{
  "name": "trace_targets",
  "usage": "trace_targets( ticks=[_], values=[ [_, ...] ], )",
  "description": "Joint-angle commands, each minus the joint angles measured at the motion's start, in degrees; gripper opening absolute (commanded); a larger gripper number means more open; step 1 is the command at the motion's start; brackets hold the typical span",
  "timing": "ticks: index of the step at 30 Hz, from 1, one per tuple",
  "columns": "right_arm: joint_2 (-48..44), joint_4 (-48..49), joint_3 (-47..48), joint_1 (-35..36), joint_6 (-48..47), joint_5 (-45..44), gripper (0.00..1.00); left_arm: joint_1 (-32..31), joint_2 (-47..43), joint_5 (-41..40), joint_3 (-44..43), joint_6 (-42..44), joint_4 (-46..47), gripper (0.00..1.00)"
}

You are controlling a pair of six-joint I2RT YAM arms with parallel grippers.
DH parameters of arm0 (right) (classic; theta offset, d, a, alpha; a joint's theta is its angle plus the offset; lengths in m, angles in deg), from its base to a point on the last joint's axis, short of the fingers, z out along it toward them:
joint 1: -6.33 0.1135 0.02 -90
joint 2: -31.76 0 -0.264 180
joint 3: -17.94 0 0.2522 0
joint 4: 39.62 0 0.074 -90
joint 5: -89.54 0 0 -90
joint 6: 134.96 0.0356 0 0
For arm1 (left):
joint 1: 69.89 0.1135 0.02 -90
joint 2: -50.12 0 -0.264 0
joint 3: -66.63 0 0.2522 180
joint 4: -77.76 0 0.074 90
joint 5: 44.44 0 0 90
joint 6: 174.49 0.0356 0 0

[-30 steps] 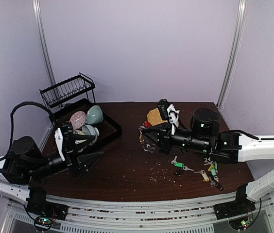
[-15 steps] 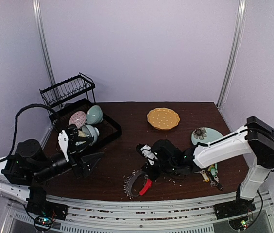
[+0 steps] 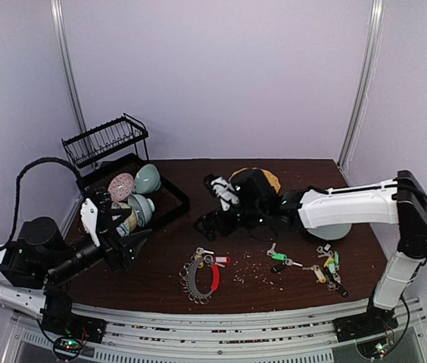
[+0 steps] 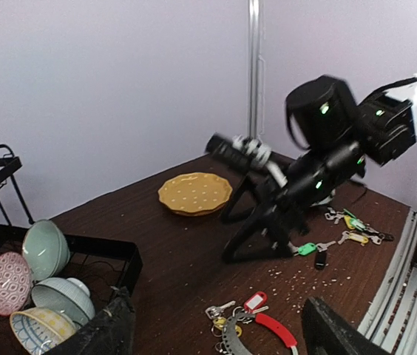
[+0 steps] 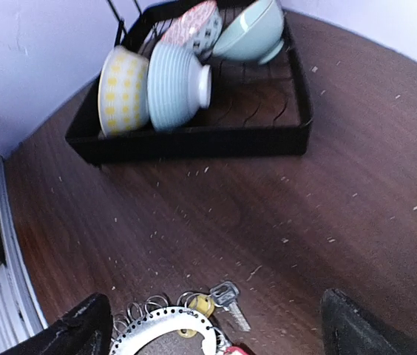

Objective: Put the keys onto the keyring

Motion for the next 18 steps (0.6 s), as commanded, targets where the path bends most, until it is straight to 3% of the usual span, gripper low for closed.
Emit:
trace_targets(
  ticks=[1, 5, 8, 11, 13, 18],
  values=[
    [-11.1, -0.7, -4.5, -9.8, 0.6, 6.7, 1.00, 0.0, -0.4, -14.2, -3.1, -8.3, -8.5, 0.83],
    [-21.3, 6.0, -16.4, -21.7, 2.2, 5.6, 1.00, 3.8, 0.1, -19.2, -7.3, -16.6, -21.2, 0.87],
    [-28.1, 10.0, -24.0, -31.2, 2.5, 0.9, 1.00, 13.3, 0.5, -15.6, -7.5, -15.4, -23.6, 0.89],
    [-34.9, 14.5, -30.6, -39.1, 3.4, -1.5, 1.00, 29.3, 5.1, 3.3, -6.0, -9.3, -18.8, 0.91],
    [-38.0, 16.3, -33.2, -42.8, 3.5, -3.9, 1.00, 41.8, 10.8, 16.1, -5.1, -7.4, -15.7, 0.97],
    [-42.2, 23.3, -40.9, -47.0, 2.6, -11.5, 1.00, 55.1, 16.4, 19.9, -1.0, -5.2, -0.7, 0.98]
  ],
)
